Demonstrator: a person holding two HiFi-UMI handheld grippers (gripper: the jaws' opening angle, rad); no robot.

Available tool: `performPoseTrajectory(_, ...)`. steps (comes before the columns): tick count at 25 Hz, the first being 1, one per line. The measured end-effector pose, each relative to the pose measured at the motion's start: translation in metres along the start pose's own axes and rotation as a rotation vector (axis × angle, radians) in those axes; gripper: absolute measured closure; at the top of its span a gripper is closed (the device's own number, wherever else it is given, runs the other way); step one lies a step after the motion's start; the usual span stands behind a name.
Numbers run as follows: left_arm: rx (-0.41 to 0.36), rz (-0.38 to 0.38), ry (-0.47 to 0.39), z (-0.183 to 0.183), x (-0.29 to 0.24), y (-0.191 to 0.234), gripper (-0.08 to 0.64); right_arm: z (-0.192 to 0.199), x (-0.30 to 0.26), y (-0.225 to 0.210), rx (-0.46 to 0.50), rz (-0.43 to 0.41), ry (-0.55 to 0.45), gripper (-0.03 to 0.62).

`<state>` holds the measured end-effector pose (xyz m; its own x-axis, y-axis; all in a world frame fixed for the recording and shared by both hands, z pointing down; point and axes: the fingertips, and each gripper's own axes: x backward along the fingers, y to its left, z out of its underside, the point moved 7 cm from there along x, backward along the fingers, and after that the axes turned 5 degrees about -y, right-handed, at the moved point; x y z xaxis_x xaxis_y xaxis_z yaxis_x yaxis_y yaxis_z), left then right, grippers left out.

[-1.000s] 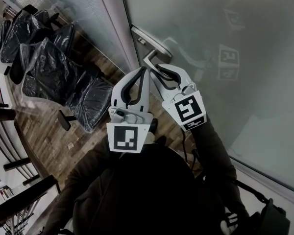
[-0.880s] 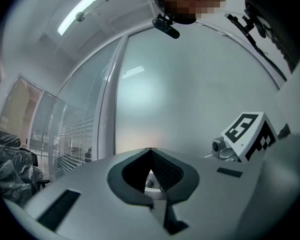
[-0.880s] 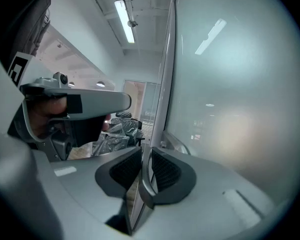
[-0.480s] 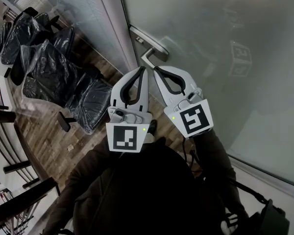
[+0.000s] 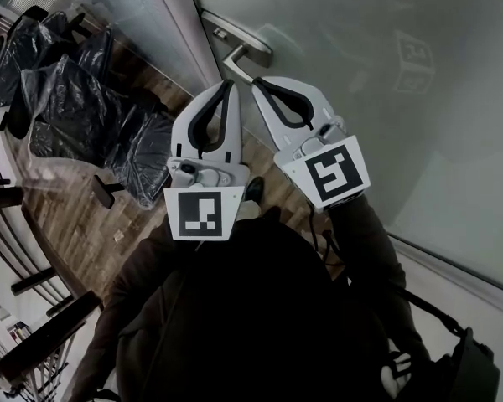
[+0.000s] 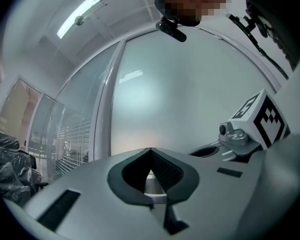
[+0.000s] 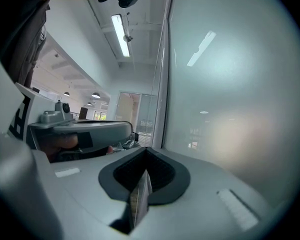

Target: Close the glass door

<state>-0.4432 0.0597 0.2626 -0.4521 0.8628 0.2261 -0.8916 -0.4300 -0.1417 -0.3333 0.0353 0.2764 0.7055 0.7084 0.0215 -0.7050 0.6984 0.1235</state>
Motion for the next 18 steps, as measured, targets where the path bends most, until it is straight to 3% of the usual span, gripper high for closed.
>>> performPoseTrajectory(18, -0.002, 0.003, -0.025, -0.008, 0.001, -0.009, 0.563, -0.004, 0.015, 0.000, 0.006, 0.004, -0.012, 0.592)
